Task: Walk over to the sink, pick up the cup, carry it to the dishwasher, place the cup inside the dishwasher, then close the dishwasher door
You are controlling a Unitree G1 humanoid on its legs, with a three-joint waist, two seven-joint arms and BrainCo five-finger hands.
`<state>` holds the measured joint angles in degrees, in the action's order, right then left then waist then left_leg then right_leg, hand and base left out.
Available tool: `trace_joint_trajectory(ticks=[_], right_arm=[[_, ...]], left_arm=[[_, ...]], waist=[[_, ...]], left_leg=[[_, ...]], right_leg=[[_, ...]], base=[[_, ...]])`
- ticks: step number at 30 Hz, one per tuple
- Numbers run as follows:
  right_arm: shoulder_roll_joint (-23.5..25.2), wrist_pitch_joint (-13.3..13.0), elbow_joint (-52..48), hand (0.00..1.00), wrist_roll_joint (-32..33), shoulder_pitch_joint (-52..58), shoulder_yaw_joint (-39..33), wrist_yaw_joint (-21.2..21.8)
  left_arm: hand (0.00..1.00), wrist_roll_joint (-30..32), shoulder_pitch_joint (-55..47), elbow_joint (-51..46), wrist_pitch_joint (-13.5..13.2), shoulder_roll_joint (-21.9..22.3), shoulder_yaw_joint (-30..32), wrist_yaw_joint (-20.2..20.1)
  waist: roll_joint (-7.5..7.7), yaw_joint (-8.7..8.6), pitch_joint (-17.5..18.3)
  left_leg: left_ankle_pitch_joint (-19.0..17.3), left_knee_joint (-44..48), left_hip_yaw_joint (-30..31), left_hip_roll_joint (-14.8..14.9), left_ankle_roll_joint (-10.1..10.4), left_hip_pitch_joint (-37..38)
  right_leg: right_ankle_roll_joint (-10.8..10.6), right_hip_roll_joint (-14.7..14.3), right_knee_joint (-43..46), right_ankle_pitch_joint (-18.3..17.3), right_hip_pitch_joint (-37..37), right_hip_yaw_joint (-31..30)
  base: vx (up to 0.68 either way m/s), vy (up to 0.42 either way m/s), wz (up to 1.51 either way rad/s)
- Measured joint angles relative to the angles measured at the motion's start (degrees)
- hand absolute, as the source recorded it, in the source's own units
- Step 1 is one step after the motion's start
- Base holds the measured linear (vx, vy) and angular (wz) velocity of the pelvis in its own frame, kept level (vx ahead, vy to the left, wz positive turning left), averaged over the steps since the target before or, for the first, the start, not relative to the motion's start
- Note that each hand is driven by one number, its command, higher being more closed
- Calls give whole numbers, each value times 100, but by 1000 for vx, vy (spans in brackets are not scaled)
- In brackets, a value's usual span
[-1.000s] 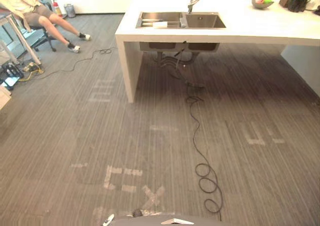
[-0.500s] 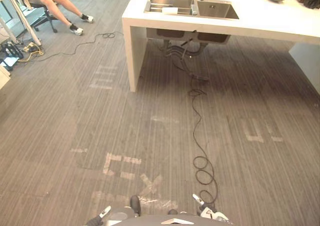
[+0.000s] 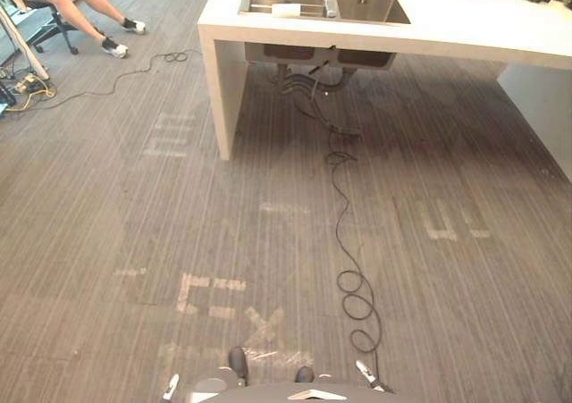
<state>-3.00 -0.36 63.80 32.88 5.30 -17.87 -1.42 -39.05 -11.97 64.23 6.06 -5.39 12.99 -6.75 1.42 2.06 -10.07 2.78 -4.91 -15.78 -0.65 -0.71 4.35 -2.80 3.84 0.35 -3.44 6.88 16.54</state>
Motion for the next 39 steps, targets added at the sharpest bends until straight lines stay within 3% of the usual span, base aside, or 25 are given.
trace_joint_trajectory(ticks=[3,10,12,13,14,15,17,19,20,22,24,27,28,29,31,32,33,34,35,36,37,38,39], right_arm=[[10,-114,-40,0,10,0,161,-43],[33,-18,-18,0,60,-29,173,273],[6,89,-51,0,52,-6,62,293],[-15,107,-85,0,50,-10,41,327],[-9,166,-166,0,34,-8,-89,387],[13,224,-278,0,-20,-18,-384,415],[45,412,-234,0,-347,55,-601,453],[126,532,-223,0,-574,282,-752,501],[222,551,-234,0,-620,458,-857,511],[304,659,-269,0,-630,752,-1043,503],[364,750,-233,0,-632,972,-1008,498],[634,812,-190,0,-627,1260,-965,500],[620,805,-211,0,-631,1255,-1052,530],[620,801,-225,0,-627,1252,-1057,529],[548,765,-335,0,-604,1251,-1202,520],[528,729,-472,0,-552,1225,-1286,520],[435,609,-446,0,-503,1054,-1384,525],[369,524,-425,0,-502,987,-1396,543],[218,344,-424,0,-500,798,-1364,660],[35,133,-419,0,-478,642,-1237,735],[-27,49,-415,0,-409,521,-1174,751],[-73,-23,-421,0,-329,282,-1111,784],[-103,-90,-425,0,-283,-26,-907,858]], left_arm=[[0,4,-7,5,-67,14,38,4],[0,507,54,2,-272,-88,-208,-142],[0,587,105,1,-190,-149,-372,-159],[0,608,126,2,-180,-158,-429,-158],[0,685,158,6,-160,-161,-456,-163],[0,746,199,4,-297,-180,-433,-187],[0,631,212,-16,-594,-173,-352,-177],[0,423,191,-60,-831,-99,-239,-204],[0,329,252,-198,-980,-19,-221,-214],[0,322,545,-772,-1181,259,-236,-219],[0,323,755,-1079,-1280,417,-242,-219],[0,319,974,-1467,-1211,605,-315,-221],[0,315,967,-1593,-995,652,-352,-219],[0,316,961,-1599,-940,657,-369,-218],[0,328,910,-1576,-616,663,-419,-120],[0,351,846,-1489,-474,713,-425,-27],[0,464,833,-1241,-339,733,-407,48],[0,563,885,-1184,-269,721,-396,123],[0,813,972,-1026,-162,653,-382,144],[0,1029,960,-913,-191,609,-265,80],[0,1093,953,-915,-248,582,-118,31],[0,1135,863,-906,-247,457,163,11],[0,1191,585,-874,-196,348,346,30]], waist=[[17,-4,15],[42,-44,118],[77,-80,112],[63,-74,99],[43,-91,99],[4,-147,25],[77,-254,-48],[109,-236,-67],[114,-243,-68],[114,-269,-69],[123,-270,-75],[118,-359,-80],[71,-331,-73],[46,-334,-65],[-109,-387,35],[-128,-431,96],[-147,-408,98],[-199,-434,93],[-368,-444,33],[-542,-414,-52],[-619,-381,-95],[-638,-302,-118],[-572,-231,-144]], left_leg=[[-32,-1,-107,6,-5,79],[-138,0,-158,-32,-49,203],[-310,2,-125,-140,-136,379],[-341,4,-129,-151,-173,428],[-363,9,-139,-165,-174,480],[-393,45,-166,-229,-300,743],[-628,328,-169,-164,-281,942],[-913,518,-270,-46,-158,1146],[-1037,597,-290,-15,-122,1223],[-1310,831,-285,-1,-91,1166],[-1526,1055,-256,20,-34,1134],[-2125,1658,-116,219,215,1162],[-2470,1986,-111,391,400,1149],[-2545,2060,-111,450,448,1121],[-2815,2300,-10,778,606,964],[-2805,2597,89,888,655,808],[-2635,3554,248,1005,663,316],[-2438,4163,358,1092,690,30],[-1582,5502,529,1333,618,-496],[-1397,6680,687,1512,539,-954],[-1436,7123,721,1501,473,-1147],[-1503,7554,700,1286,377,-1577],[-1540,7360,568,1018,382,-2040]], right_leg=[[0,-3,-18,0,34,-84],[-51,47,122,-133,63,-164],[-326,331,1296,-628,-243,-161],[-432,419,1846,-704,-459,-175],[-404,576,2753,-705,-864,-174],[-51,926,4499,-442,-1649,-187],[-100,1045,5293,-553,-2050,-203],[-149,984,4720,-550,-2117,16],[-194,898,3864,-464,-2090,139],[-168,660,2041,91,-2057,94],[-109,557,1420,430,-2028,-45],[277,570,1576,484,-1880,-162],[392,573,1992,458,-1943,-122],[387,559,2136,448,-2006,-105],[415,464,3064,-275,-2408,42],[447,476,3454,-760,-2561,181],[547,547,3790,-1081,-2659,224],[548,568,3831,-1212,-2578,310],[552,485,3666,-1414,-2157,381],[582,279,3275,-1513,-1534,445],[594,199,3050,-1534,-1188,445],[537,150,2643,-1520,-609,443],[493,166,2303,-1497,-198,336]], base=[[42,3,-20],[49,15,-6],[75,91,6],[-16,131,-7],[-128,137,-13],[-169,128,-5],[-235,67,2],[-326,18,-18],[-274,-4,-18],[-60,-26,-7],[237,-96,7],[405,-179,18],[437,-203,2],[535,-255,1],[521,-195,22],[643,-213,37],[654,-231,42],[631,-245,35],[641,-192,28],[626,-146,14],[606,-99,-14],[528,-84,-45],[503,-79,-66]])
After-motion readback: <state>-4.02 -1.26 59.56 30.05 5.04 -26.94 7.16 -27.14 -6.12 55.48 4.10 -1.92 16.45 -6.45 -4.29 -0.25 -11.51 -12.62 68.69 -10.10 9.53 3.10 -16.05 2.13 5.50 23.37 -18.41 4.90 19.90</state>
